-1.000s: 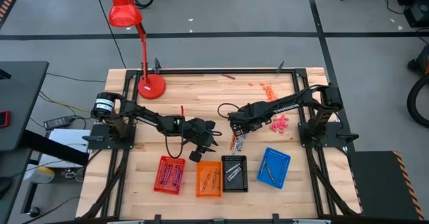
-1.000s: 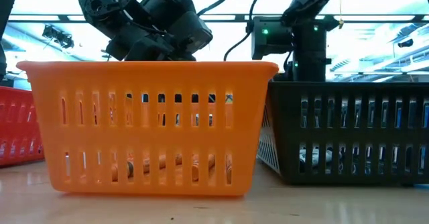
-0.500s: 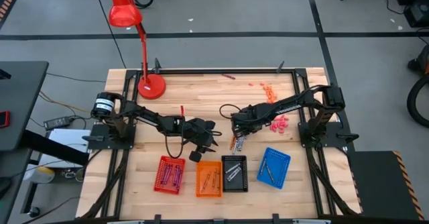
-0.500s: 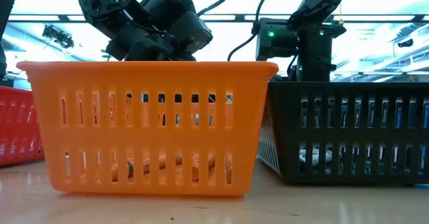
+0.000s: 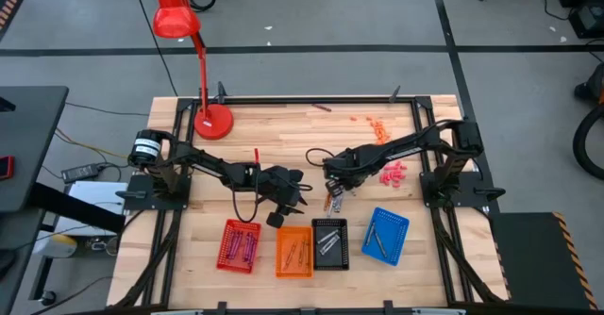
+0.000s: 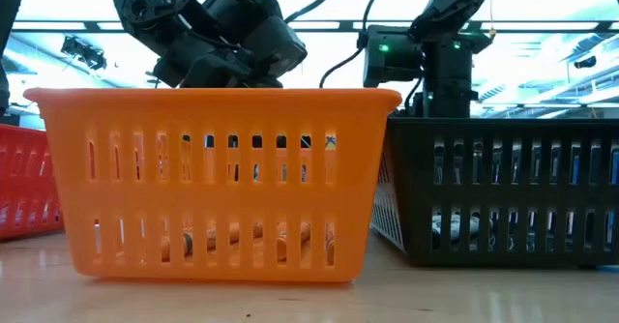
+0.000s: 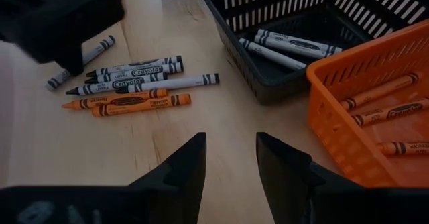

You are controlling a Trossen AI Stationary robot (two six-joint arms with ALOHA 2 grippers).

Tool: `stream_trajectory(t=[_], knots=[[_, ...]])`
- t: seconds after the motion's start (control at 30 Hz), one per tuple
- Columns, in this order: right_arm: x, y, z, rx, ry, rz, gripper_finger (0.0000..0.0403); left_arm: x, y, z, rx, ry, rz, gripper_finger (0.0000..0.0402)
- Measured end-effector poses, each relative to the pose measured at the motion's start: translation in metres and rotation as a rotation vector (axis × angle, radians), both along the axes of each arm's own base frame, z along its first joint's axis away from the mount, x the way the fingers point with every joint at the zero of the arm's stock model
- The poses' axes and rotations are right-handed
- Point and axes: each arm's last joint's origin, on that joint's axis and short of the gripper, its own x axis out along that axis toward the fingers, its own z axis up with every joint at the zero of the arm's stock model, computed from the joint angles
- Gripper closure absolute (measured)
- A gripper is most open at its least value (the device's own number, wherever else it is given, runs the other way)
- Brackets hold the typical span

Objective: Sort crayons
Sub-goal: Put the black crayon into the black bin

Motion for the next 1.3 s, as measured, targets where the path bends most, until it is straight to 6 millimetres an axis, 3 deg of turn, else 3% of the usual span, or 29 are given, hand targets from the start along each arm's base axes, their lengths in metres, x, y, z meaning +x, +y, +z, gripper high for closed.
stream_trajectory(t=[0.33,0.5,0.6,0.8,0.97,1.13,1.3], knots=[[0.03,0.007,0.051,-0.015,-0.076,0.087,0.0371,-0.001,0.005,-0.001,-0.016,0.023,0.028,0.026],[0.044,0.037,0.085,0.006,-0.161,0.215,0.037,-0.008,0.009,-0.01,-0.008,0.027,0.047,0.026],[0.048,0.062,0.097,-0.008,-0.223,0.379,0.0369,-0.013,0.013,-0.015,-0.002,-0.005,0.069,0.026],[0.052,0.117,0.102,-0.093,-0.382,0.776,0.0368,-0.014,0.027,-0.016,0.0,-0.025,0.117,0.026],[0.042,0.15,0.103,-0.267,-0.385,1.138,0.0368,-0.014,0.032,-0.016,-0.007,-0.023,0.135,0.026],[0.035,0.166,0.1,-0.363,-0.366,1.36,0.0368,-0.014,0.031,-0.016,-0.011,-0.023,0.134,0.026],[0.031,0.168,0.091,-0.368,-0.352,1.422,0.0368,-0.014,0.03,-0.015,-0.026,-0.029,0.142,0.026]])
